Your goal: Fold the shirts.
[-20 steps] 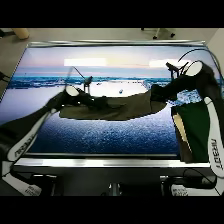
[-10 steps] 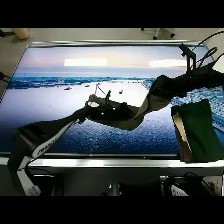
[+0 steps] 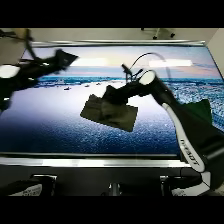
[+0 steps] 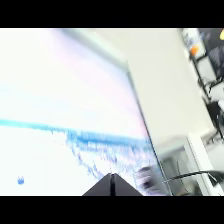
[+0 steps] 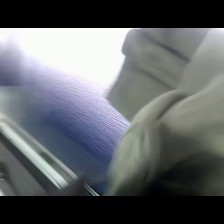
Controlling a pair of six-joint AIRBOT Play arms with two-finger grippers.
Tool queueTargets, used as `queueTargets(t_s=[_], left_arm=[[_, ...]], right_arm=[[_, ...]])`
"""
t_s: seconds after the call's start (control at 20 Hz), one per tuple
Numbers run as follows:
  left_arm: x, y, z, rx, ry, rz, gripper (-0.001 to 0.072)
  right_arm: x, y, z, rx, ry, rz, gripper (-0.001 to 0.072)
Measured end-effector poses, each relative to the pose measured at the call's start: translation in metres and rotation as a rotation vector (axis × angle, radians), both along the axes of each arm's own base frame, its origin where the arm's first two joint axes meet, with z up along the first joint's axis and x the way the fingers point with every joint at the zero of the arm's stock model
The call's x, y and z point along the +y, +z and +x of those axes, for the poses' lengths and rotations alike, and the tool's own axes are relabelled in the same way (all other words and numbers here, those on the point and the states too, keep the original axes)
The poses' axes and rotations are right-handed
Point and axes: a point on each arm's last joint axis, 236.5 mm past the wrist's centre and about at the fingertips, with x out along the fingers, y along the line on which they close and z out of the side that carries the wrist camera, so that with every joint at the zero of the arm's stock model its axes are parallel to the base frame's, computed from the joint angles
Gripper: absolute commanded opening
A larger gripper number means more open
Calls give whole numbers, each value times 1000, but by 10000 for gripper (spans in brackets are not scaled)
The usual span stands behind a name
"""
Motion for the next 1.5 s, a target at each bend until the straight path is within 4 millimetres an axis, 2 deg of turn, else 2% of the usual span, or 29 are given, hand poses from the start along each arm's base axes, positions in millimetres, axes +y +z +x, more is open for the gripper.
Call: queueTargets(t_s=[0.05,0.15,0.2,0.3,0.4,0.5,0.55,0.65,0.75,0.8,0.85,0.9,0.95,1.05,1.1,1.2,1.25,1.35,1.45,1.5], left_arm=[[20,27,-10,-58,38,16,20],[50,68,-38,-156,80,70,20],[63,81,-51,-191,100,113,20],[82,90,-73,-214,128,197,21],[93,82,-87,-191,134,279,21],[101,68,-95,-150,140,332,21],[103,61,-97,-130,140,346,21],[101,42,-100,-80,123,362,21],[98,31,-103,-49,112,363,21],[95,26,-104,-33,101,362,21],[92,22,-106,-23,91,363,21],[91,21,-106,-21,87,363,21],[89,19,-107,-17,84,362,21],[89,17,-107,-11,83,366,21],[89,18,-106,-15,88,364,21],[91,17,-104,-19,98,367,21],[92,17,-102,-20,102,370,21],[94,12,-100,-13,107,382,21],[96,3,-98,2,108,390,21],[96,-2,-98,13,106,391,21]], right_arm=[[12,-10,4,13,-12,32,672],[12,-16,21,16,-59,72,669],[1,-16,28,15,-74,76,668],[-41,-15,42,8,-99,29,664],[-99,-31,36,52,-90,-113,659],[-162,-66,14,162,-80,-302,663],[-181,-80,0,221,-75,-354,664],[-192,-106,-26,320,-74,-382,664],[-181,-125,-38,352,-94,-355,662],[-171,-133,-40,352,-106,-340,613],[-161,-139,-42,354,-115,-326,378],[-152,-143,-38,334,-135,-313,65],[-143,-146,-35,318,-151,-296,27],[-130,-135,-20,280,-177,-230,24],[-130,-121,-8,248,-185,-193,24],[-143,-75,20,169,-188,-122,24],[-160,-44,36,121,-203,-94,24],[-208,17,62,28,-275,-62,24],[-274,68,71,-40,-380,-88,24],[-307,85,70,-60,-435,-110,24]])
